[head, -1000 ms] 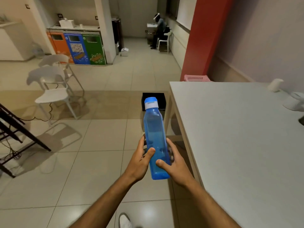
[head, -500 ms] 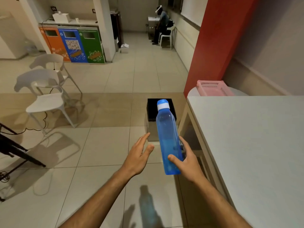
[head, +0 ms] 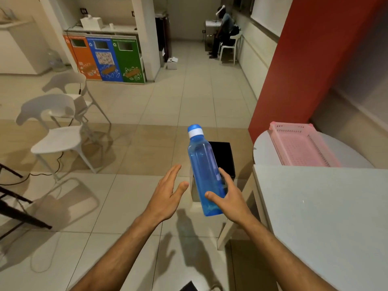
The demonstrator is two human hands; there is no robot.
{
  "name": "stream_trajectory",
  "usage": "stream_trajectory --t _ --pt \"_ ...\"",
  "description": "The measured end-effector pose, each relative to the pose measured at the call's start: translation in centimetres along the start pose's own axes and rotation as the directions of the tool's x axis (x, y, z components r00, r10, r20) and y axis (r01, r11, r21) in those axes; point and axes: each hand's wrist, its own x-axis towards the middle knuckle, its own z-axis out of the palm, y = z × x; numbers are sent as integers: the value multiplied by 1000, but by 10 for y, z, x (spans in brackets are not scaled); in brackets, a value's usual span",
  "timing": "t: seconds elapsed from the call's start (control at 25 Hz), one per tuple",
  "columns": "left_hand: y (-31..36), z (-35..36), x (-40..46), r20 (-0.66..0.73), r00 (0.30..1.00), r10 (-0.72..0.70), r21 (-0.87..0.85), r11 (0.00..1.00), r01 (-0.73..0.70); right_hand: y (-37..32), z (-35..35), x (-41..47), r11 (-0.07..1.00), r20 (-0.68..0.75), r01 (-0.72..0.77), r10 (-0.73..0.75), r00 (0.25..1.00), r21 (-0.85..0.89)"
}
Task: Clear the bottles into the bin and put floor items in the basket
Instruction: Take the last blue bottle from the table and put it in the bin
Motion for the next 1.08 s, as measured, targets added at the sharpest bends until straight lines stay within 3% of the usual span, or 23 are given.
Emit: stream_trajectory --t 0.2,0.6,1.08 --pt "3 -3 69 -41 999 -24 13 1000 24 -10 -20 76 1000 35 21 -21 999 -22" --pt "-45 -7 225 59 998 32 91 995 -37 3 -29 217 998 -20 -59 59 998 -22" --pt "-118 -10 435 237 960 152 190 961 -199 9 -43 366 988 -261 -154 141 955 -29"
